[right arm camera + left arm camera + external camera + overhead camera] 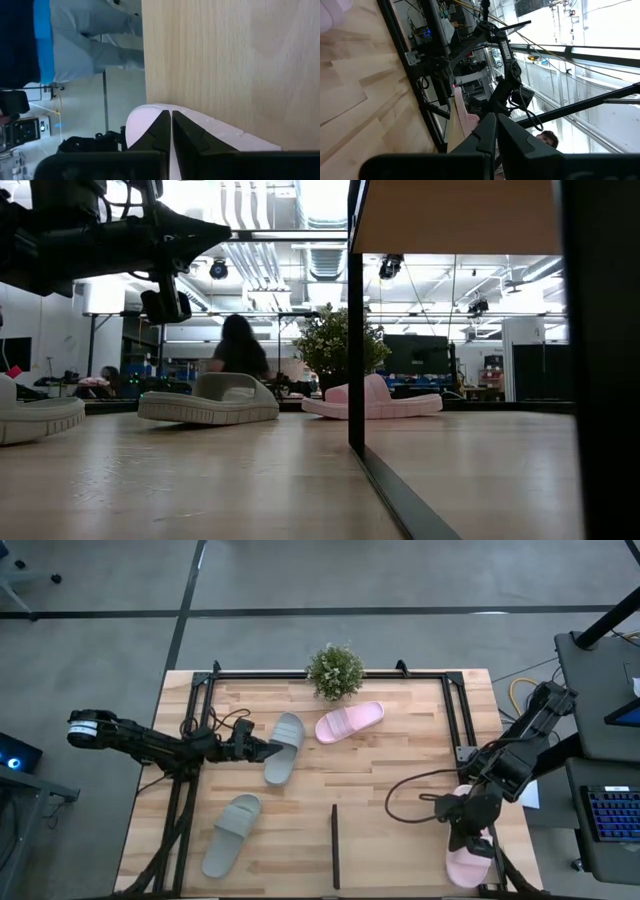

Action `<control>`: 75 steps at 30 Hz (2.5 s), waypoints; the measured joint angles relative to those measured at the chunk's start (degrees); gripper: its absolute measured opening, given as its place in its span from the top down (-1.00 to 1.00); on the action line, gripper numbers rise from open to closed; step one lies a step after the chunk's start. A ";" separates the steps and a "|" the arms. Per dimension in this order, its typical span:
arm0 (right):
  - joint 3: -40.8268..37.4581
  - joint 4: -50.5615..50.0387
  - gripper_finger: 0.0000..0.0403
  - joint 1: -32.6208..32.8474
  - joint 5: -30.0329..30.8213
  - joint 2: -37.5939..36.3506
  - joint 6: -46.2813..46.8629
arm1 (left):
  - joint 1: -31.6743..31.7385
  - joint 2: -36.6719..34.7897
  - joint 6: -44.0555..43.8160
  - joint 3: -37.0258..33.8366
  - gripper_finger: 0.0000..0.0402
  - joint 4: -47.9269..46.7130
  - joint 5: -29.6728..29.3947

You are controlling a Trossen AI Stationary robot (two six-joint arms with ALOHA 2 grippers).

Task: Pick and place slides into the shelf
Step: Put the bottom pink slide on the shelf, then put the pink slide on the shelf

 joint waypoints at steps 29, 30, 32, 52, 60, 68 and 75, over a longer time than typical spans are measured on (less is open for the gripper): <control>-0.02 6.23 0.96 -2.63 -2.36 1.24 -2.75 | 0.01 -0.02 0.98 0.00 1.00 -0.12 0.02; -0.02 6.20 0.96 -2.63 -2.37 1.71 -3.17 | 0.00 -0.02 0.98 0.00 1.00 -0.15 0.02; -0.02 6.04 0.96 -2.61 -2.50 2.74 -4.07 | 0.01 -0.02 1.00 0.00 1.00 -0.13 0.02; 0.00 -1.19 0.96 -2.63 -8.01 2.43 -2.23 | 0.00 -0.02 1.03 0.00 1.00 -0.10 0.09; 0.00 0.61 0.96 -3.21 -8.19 2.42 -2.88 | 0.02 -0.02 1.27 0.00 1.00 -0.11 0.09; -0.02 10.00 0.96 -6.95 -4.12 2.39 -6.04 | 0.02 -0.02 1.38 0.00 1.00 -0.09 0.09; -0.02 11.82 0.96 -12.22 -2.40 2.36 -9.25 | 0.02 -0.02 1.33 0.00 1.00 -0.09 0.09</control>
